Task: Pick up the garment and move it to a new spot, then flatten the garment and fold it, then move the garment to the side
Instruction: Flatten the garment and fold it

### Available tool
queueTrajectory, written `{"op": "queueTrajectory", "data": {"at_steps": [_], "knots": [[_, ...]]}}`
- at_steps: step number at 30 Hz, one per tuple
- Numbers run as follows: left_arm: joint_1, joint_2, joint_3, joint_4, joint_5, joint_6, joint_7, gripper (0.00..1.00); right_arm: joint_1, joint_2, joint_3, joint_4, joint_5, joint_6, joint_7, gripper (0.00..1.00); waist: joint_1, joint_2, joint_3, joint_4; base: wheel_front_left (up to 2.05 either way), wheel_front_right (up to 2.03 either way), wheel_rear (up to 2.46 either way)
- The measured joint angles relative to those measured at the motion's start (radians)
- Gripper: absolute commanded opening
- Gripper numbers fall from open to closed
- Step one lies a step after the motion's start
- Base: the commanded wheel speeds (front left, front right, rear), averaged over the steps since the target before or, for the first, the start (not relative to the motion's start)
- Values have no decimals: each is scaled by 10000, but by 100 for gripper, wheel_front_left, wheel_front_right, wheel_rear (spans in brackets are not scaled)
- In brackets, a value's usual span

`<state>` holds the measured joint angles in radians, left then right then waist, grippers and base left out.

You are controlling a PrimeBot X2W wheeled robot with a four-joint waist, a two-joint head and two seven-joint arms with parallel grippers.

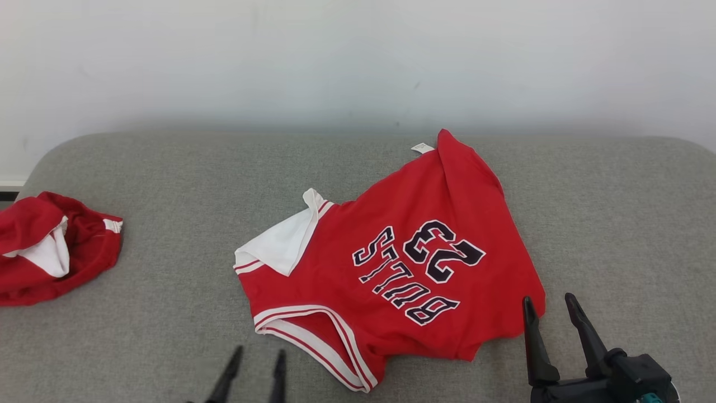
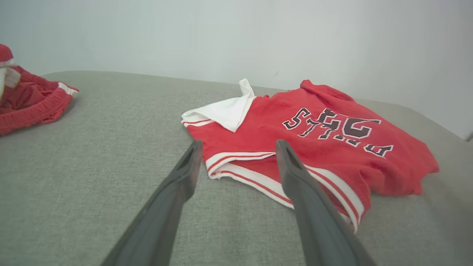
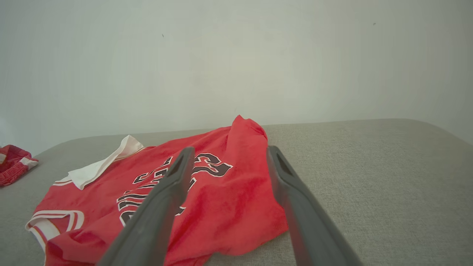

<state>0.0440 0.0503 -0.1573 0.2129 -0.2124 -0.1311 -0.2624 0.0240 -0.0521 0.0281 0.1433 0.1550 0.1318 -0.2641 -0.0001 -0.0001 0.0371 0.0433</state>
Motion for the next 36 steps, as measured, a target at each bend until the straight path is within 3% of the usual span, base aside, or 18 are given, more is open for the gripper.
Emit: {"op": "queueTrajectory", "data": {"at_steps": [11, 24, 25, 26, 27, 28, 36], "knots": [[-610, 67, -2589, 1204, -238, -2, -2, 100, -233, 8, 251, 111, 201, 0, 0, 100, 1, 1, 141, -433, 0, 0, 0], [-2209, 61, -3323, 3858, -449, -4, 0, 100, -452, 12, 470, 318, 324, 0, 0, 100, 2, 2, 614, -1119, 0, 0, 0], [-2317, 67, -3398, 4042, -481, -4, 0, 97, -451, 10, 472, 332, 362, 0, 0, 100, 2, 1, 648, -1160, 0, 0, 0], [-2424, 54, -3421, 4153, -598, -4, 0, 42, -455, 10, 476, 326, 364, 0, 0, 100, 2, 1, 676, -1193, 0, 0, 0], [-2530, 54, -3428, 4205, -706, -4, 0, 16, -458, 10, 479, 320, 368, 0, 0, 100, 2, 2, 703, -1219, 0, 0, 0], [-2592, 42, -3325, 4146, -786, -4, 0, 0, -458, 12, 468, 316, 370, 0, 0, 100, 2, 1, 722, -1238, 0, 0, 0], [-2330, 324, -3001, 3095, -1129, -4, 0, 0, -318, 12, 286, 378, 548, 0, 0, 100, 2, 2, 583, -933, 0, 0, 0]]}}
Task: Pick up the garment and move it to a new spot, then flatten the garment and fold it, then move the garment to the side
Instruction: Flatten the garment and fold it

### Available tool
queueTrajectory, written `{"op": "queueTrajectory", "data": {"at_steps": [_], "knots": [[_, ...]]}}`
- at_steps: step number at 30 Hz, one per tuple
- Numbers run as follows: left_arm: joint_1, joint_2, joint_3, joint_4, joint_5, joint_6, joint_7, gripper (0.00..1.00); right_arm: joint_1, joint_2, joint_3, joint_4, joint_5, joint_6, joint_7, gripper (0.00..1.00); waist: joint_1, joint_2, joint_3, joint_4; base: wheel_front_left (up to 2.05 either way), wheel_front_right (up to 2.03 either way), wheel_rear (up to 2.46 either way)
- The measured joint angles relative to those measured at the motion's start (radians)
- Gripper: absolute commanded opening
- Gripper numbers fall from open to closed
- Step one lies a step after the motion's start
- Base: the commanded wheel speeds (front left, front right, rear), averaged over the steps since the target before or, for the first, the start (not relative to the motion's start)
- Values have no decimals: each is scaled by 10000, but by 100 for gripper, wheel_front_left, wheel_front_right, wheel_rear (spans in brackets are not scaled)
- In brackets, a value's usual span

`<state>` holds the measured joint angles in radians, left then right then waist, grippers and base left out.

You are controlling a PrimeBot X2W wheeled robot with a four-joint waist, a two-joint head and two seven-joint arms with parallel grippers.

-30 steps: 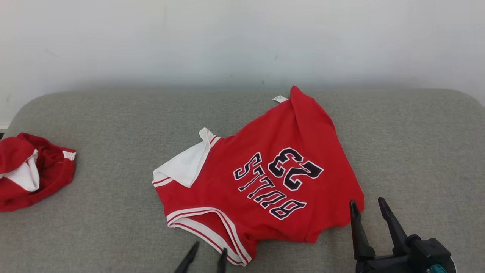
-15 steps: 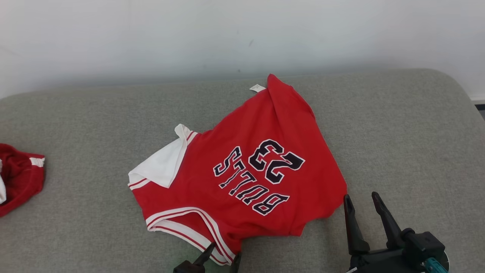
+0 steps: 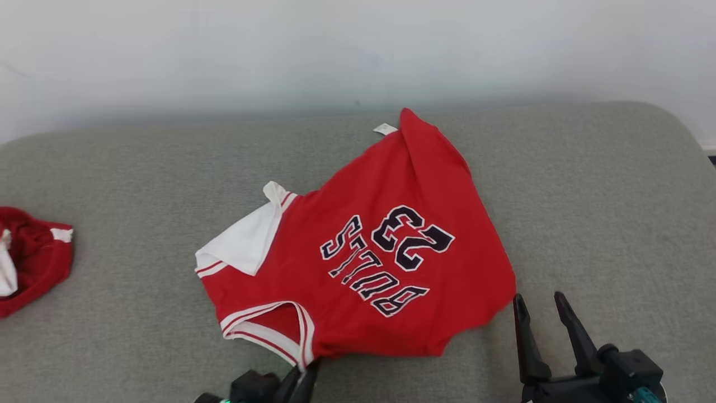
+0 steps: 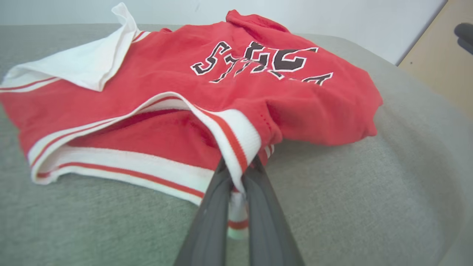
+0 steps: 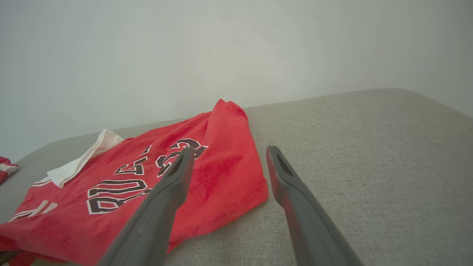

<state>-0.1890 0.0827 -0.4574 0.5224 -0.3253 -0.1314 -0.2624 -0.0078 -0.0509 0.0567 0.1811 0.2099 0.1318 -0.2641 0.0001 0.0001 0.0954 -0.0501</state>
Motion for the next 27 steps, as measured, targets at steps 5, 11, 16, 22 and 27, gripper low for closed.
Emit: {"op": "queueTrajectory", "data": {"at_steps": [5, 11, 16, 22, 27], "knots": [[454, 876, -247, -558, -221, 0, 0, 0, 110, 2, 81, 140, 217, 0, 0, 100, 0, 0, -219, 371, 0, 0, 0], [1038, 1894, -506, -1175, -500, 0, 54, 0, 169, 6, 73, 284, 299, 0, 0, 100, -1, 0, -444, 830, 0, 0, 0], [1495, 2389, -625, -1538, -997, -2, 470, 0, 175, 4, -54, 428, 303, 0, 0, 100, -1, 0, -487, 1106, 0, 0, 0], [1660, 2334, -673, -1172, -1170, 0, 420, 0, 216, 0, -79, 631, 240, 0, -2, 100, -1, -1, -540, 1128, 0, 0, 0], [1610, 2054, -604, -734, -1158, 82, 153, 100, 281, 6, -58, 886, 169, 0, 0, 100, -1, 0, -560, 1080, 0, 0, 0]]}}
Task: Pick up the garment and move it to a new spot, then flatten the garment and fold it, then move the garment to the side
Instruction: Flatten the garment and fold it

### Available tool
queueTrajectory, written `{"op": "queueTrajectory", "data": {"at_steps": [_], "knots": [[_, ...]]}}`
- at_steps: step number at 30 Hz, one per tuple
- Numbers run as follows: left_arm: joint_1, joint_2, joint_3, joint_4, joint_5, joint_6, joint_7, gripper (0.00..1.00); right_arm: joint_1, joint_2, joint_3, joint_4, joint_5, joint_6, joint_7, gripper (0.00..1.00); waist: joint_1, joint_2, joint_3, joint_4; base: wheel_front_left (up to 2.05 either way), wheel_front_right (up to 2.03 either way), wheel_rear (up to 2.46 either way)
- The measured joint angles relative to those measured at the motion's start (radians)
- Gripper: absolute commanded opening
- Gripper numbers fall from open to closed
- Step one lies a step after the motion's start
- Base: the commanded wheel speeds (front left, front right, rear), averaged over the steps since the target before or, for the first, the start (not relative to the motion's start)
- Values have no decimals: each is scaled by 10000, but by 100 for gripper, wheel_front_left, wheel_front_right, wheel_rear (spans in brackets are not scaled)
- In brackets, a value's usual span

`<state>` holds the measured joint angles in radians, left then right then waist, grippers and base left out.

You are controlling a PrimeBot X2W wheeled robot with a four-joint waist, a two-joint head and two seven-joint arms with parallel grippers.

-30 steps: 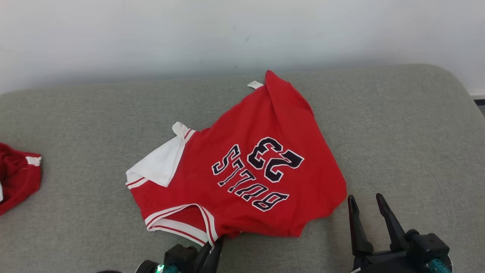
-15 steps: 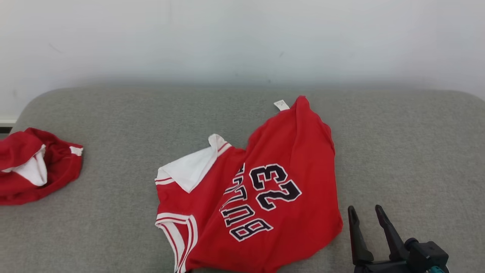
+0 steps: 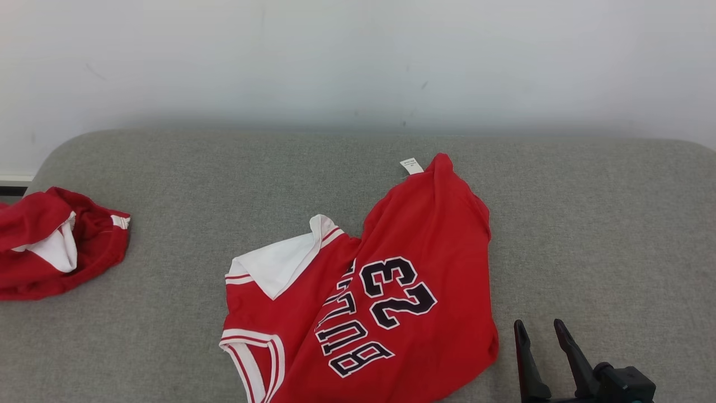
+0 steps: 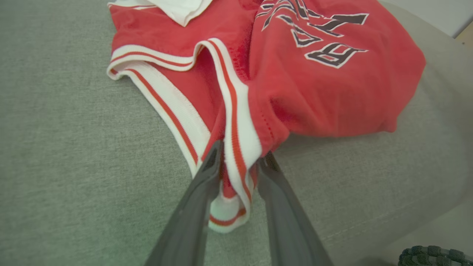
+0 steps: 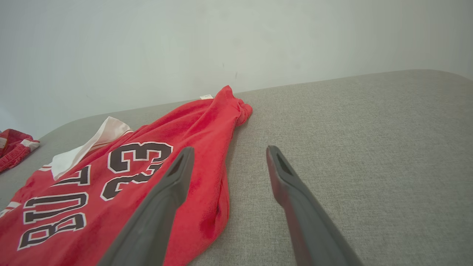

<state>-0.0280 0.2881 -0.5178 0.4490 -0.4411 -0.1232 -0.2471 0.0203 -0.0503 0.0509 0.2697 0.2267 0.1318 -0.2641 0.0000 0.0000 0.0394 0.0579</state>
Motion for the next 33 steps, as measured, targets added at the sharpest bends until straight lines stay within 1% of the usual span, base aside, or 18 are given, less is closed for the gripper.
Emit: {"op": "queueTrajectory", "data": {"at_steps": [4, 5, 8, 11, 14, 16, 20, 24, 25, 26, 29, 33], "knots": [[31, -230, 303, 56, 65, 111, -127, 100, 22, 0, -61, 67, -46, 0, 0, 100, 0, 0, -31, 58, 0, 0, 0], [83, -313, 472, -136, 92, 176, -127, 100, 35, 0, -94, 75, -48, 0, 0, 100, 0, 0, -36, 92, 0, 0, 0], [430, -543, 1170, -1152, 364, 176, -151, 100, 43, -2, -194, 84, -59, 0, 0, 100, 0, 0, -41, 220, 0, 0, 0], [1103, -765, 1655, -2134, 717, 84, -153, 100, 44, -2, -291, 92, -59, 0, 0, 100, 0, 0, -31, 370, 0, 0, 0], [1577, -876, 1960, -2652, 943, -2, -153, 100, 44, 0, -320, 104, -61, 0, -2, 100, 0, 0, -14, 523, 0, 0, 0], [1762, -892, 2125, -2731, 1053, -12, -153, 100, 44, 0, -326, 115, -61, 0, 0, 100, 0, 0, 1, 609, 0, 0, 0], [1881, -951, 2178, -2742, 1287, -17, -153, 100, 22, 0, -299, 151, -71, 0, 0, 100, 0, 0, 42, 690, 0, 0, 0], [1845, -926, 1639, -2638, 1419, -79, -153, 100, -12, 0, -238, 184, -73, 0, 0, 100, 0, 0, 85, 642, 0, 0, 0], [1845, -926, 1639, -2638, 1419, -79, -153, 100, -12, 0, -238, 184, -73, 0, 0, 100, 0, 0, 85, 642, 0, 0, 0], [1769, -890, 1444, -2362, 1446, -79, -155, 100, -12, 0, -224, 215, -75, 0, 0, 100, 0, 0, 97, 592, 0, 0, 0], [1689, -884, 1290, -2105, 1484, -79, -155, 100, -13, 0, -244, 255, -81, 0, 0, 100, 0, 0, 106, 533, 0, 0, 0], [1437, -880, 1264, -1413, 1630, -79, -153, 100, -12, -2, -257, 267, -104, 0, 0, 100, 0, 0, 143, 438, 0, 0, 0]]}}
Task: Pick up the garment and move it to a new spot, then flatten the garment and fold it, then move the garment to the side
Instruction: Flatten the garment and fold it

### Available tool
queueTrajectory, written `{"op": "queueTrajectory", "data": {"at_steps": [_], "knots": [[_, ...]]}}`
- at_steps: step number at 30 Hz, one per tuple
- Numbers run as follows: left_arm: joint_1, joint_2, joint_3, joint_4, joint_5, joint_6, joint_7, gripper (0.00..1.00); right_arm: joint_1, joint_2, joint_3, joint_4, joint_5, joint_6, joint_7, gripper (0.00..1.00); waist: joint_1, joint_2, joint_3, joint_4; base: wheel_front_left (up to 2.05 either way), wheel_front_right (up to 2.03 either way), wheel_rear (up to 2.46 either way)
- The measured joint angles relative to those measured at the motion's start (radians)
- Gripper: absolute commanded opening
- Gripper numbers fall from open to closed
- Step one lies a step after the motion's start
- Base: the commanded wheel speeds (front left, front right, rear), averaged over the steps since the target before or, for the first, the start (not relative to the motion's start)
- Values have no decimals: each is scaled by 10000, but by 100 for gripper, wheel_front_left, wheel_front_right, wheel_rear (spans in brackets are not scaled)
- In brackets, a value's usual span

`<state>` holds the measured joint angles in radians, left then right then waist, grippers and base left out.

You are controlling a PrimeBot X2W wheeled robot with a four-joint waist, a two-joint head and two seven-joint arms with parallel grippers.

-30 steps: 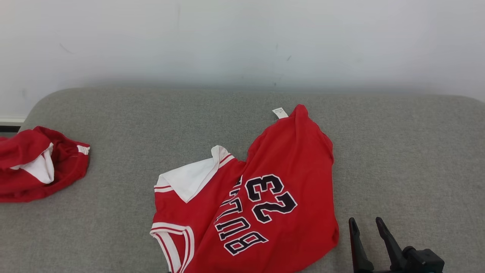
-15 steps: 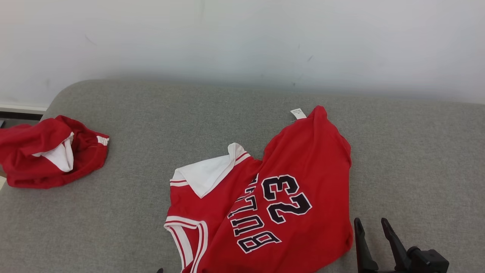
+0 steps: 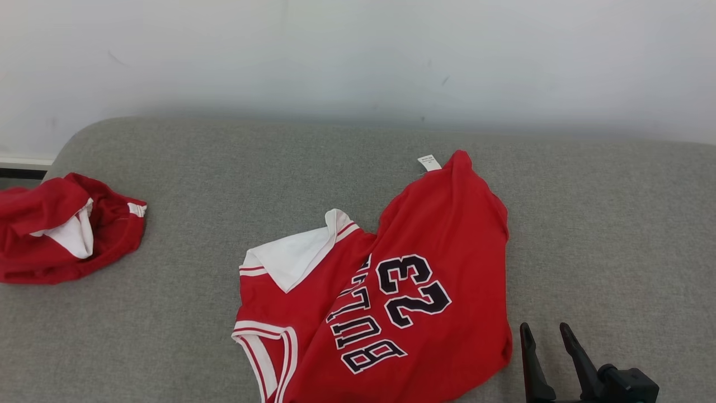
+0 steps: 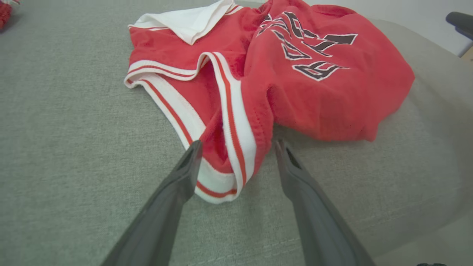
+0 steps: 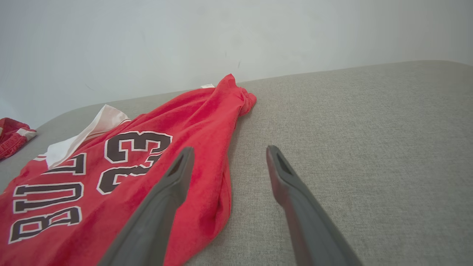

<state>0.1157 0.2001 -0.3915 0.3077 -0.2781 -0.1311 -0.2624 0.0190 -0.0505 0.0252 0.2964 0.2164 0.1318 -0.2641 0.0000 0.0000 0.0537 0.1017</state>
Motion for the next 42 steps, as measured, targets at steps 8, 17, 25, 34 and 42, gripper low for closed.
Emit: {"op": "queueTrajectory", "data": {"at_steps": [8, 17, 25, 34, 42], "knots": [[-1091, -50, -541, 692, -171, -2, 0, 0, -11, 0, -21, 27, -54, 0, 0, 100, 0, 0, 49, -78, 0, 0, 0], [-2127, 842, -936, -917, -713, -2, 0, 0, -189, 2, -35, -54, -38, 0, 0, 100, 0, 0, 284, -216, 0, 0, 0], [-4440, 1871, -1900, -295, -1120, -4, 0, 0, -685, 2, 138, 52, -42, 0, 0, 100, 1, 0, 553, -687, 0, 0, 0], [-6966, 2190, -3227, 1764, -1987, -6, 0, 0, -1250, 2, 217, 155, -46, 0, 0, 100, 1, 1, 1033, -1591, 0, 0, 0], [-8360, 2148, -3820, 3781, -2809, -6, 0, 0, -1379, 0, 192, 291, -46, 0, 0, 100, 2, 1, 1503, -2247, 0, 0, 0]]}}
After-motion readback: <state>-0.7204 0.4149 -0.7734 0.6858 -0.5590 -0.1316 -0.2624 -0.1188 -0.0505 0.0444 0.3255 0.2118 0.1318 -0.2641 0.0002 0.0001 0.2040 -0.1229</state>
